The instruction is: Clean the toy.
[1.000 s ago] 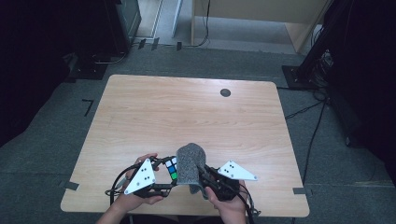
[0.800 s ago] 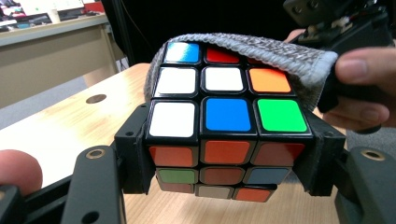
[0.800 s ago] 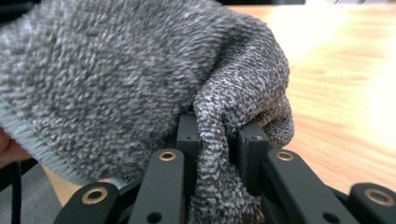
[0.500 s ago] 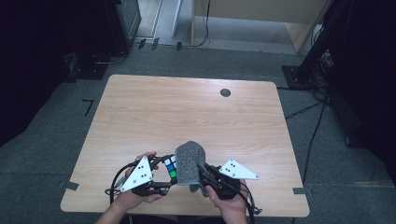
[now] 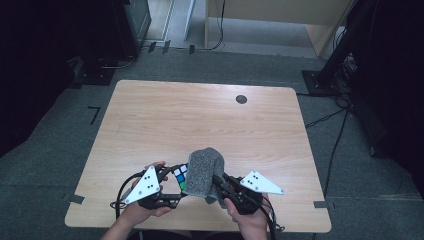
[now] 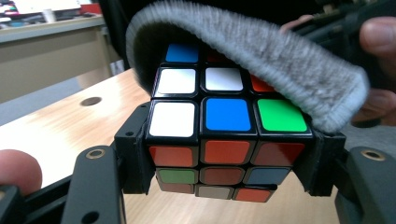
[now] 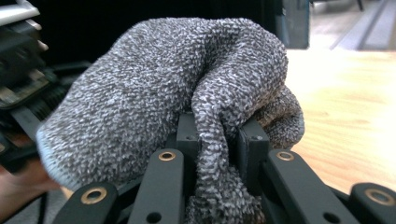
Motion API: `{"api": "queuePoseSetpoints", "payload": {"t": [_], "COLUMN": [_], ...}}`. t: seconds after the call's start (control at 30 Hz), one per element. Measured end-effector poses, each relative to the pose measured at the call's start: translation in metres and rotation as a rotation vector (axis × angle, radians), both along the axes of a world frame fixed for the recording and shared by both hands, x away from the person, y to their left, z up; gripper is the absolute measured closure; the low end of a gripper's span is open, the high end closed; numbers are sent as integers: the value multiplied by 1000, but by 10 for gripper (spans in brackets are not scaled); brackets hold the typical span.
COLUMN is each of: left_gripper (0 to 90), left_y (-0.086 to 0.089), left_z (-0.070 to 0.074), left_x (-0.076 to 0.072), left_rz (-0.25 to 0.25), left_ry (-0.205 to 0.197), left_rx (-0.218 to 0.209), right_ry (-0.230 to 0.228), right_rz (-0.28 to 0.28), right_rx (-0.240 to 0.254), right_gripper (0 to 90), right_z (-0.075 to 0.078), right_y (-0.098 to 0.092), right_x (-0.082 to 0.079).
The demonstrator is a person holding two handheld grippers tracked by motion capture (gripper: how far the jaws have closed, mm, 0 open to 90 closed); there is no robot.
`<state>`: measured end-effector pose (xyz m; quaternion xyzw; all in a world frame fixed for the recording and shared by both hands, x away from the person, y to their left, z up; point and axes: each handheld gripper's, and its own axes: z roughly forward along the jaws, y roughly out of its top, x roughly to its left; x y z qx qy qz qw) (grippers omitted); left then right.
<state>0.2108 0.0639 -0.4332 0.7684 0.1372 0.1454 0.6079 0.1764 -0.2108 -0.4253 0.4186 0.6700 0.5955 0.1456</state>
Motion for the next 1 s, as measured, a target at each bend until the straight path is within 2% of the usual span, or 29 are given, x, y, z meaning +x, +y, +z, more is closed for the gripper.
{"api": "queuePoseSetpoints", "payload": {"t": [0.07, 0.1, 0.17, 0.23, 0.3, 0.37, 0.43, 0.5, 0.57, 0.67, 0.73, 0.83, 0.9, 0.93, 1.0], "left_gripper": [345, 345, 345, 345, 345, 345, 345, 345, 345, 345, 345, 344, 344, 344, 344], "left_y": [-4, -5, -3, 0, 3, 4, 2, 0, -1, -3, -6, -9, -7, -6, -5], "left_z": [3, 4, 3, 2, 4, 8, 8, 6, 3, 3, 4, 7, 6, 6, 8], "left_x": [-4, -4, -3, 1, 3, 3, 2, 3, 4, 3, 2, 1, 3, 4, 7], "left_rz": [-16, -10, -9, -10, -15, -17, -11, -11, -6, -17, -30, -41, -49, -55, -68], "left_ry": [0, -8, -1, 27, 46, 37, 21, 24, 34, 29, 29, 39, 53, 66, 82], "left_rx": [-11, 0, -6, -45, -88, -103, -81, -74, -69, -49, -53, -50, -53, -78, -110], "right_ry": [7, 15, 62, 110, 138, 154, 144, 128, 105, 29, -1, 5, 15, 56, 103], "right_rz": [18, 21, 15, 37, 53, 93, 114, 101, 47, -33, -32, 33, 31, 47, 60], "right_rx": [-6, -3, 15, -8, -31, -60, -88, -86, -62, 39, 51, 32, 31, 34, 0], "right_gripper": [759, 762, 764, 763, 762, 759, 757, 757, 759, 760, 759, 758, 758, 758, 759], "right_z": [0, -4, -15, -21, -25, -29, -28, -22, -12, 3, 7, 1, -6, -11, -16], "right_y": [2, 4, 5, 6, 8, 14, 20, 18, 8, -12, -14, -3, -1, -3, -3], "right_x": [0, 1, 4, 7, 9, 9, 6, 4, 2, -4, -6, -5, -5, -2, 1]}}
